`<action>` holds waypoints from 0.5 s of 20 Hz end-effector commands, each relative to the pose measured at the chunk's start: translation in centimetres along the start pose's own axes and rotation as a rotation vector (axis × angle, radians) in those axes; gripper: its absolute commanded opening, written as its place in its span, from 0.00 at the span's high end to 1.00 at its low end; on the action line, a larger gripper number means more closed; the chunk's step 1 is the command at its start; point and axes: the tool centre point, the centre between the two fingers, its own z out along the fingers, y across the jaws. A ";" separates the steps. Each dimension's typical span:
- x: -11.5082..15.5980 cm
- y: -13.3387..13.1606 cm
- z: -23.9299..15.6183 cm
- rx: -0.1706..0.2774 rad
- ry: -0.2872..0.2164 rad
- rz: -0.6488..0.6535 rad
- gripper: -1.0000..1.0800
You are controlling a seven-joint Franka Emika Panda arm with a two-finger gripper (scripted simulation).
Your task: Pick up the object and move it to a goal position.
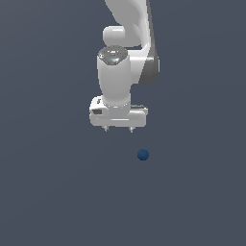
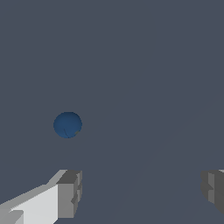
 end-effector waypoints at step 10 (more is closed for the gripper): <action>-0.7 -1.0 1.7 -0.004 -0.030 -0.059 0.04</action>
